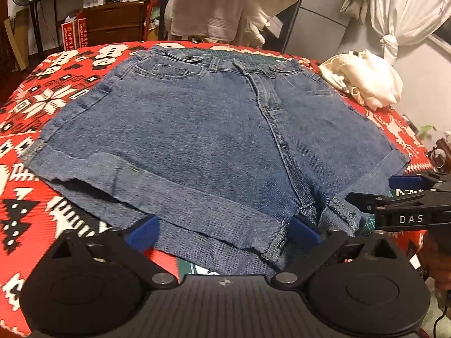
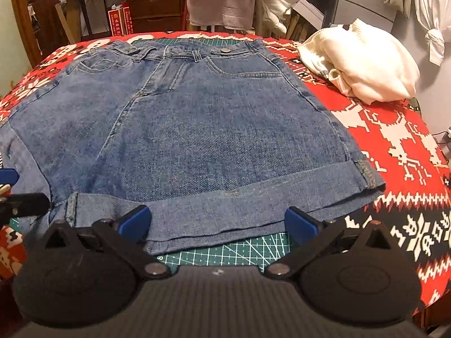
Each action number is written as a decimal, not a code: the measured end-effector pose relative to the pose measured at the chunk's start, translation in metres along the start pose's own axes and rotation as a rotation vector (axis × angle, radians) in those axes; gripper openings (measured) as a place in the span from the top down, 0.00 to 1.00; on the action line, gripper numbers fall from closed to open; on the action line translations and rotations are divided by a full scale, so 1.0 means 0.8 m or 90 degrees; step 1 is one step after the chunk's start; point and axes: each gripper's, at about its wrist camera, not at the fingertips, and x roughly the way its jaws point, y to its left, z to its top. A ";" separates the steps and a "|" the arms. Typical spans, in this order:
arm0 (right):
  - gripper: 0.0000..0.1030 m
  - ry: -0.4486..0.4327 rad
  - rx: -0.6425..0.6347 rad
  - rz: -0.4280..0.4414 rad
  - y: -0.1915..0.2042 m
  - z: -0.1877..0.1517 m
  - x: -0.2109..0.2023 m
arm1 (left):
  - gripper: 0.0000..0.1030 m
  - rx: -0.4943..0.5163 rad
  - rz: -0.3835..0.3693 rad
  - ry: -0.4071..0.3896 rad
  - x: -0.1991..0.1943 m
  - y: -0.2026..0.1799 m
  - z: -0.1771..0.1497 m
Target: Fold clothes
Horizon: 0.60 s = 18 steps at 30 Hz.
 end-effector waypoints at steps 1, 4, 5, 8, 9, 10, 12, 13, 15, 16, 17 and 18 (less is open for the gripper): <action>0.01 -0.011 -0.007 -0.003 0.004 0.001 -0.008 | 0.17 -0.002 -0.004 -0.004 -0.006 0.003 0.001; 0.01 -0.069 -0.050 -0.005 0.024 0.000 -0.043 | 0.22 -0.002 -0.003 -0.029 -0.028 0.014 0.004; 0.01 -0.085 -0.064 -0.002 0.033 0.000 -0.054 | 0.23 0.004 0.004 -0.039 -0.036 0.018 0.004; 0.09 -0.109 -0.099 0.021 0.063 0.000 -0.081 | 0.39 0.029 0.034 -0.057 -0.056 0.030 0.004; 0.12 -0.109 -0.108 0.033 0.074 -0.001 -0.087 | 0.44 0.038 0.045 -0.062 -0.062 0.034 0.004; 0.16 -0.109 -0.117 0.045 0.085 -0.001 -0.092 | 0.45 0.047 0.056 -0.066 -0.066 0.039 0.004; 0.22 -0.106 -0.136 0.065 0.109 -0.003 -0.099 | 0.50 0.060 0.077 -0.072 -0.071 0.050 0.003; 0.26 -0.099 -0.148 0.070 0.123 -0.006 -0.099 | 0.51 0.065 0.087 -0.071 -0.071 0.056 0.002; 0.35 -0.078 -0.178 0.072 0.151 -0.012 -0.094 | 0.61 0.074 0.108 -0.067 -0.071 0.069 -0.001; 0.46 -0.067 -0.191 0.070 0.163 -0.015 -0.091 | 0.63 0.082 0.119 -0.065 -0.069 0.075 -0.004; 0.51 -0.057 -0.203 0.063 0.174 -0.019 -0.087 | 0.66 0.092 0.130 -0.063 -0.068 0.081 -0.007; 0.56 -0.047 -0.215 0.057 0.184 -0.023 -0.083 | 0.69 0.105 0.146 -0.060 -0.065 0.086 -0.008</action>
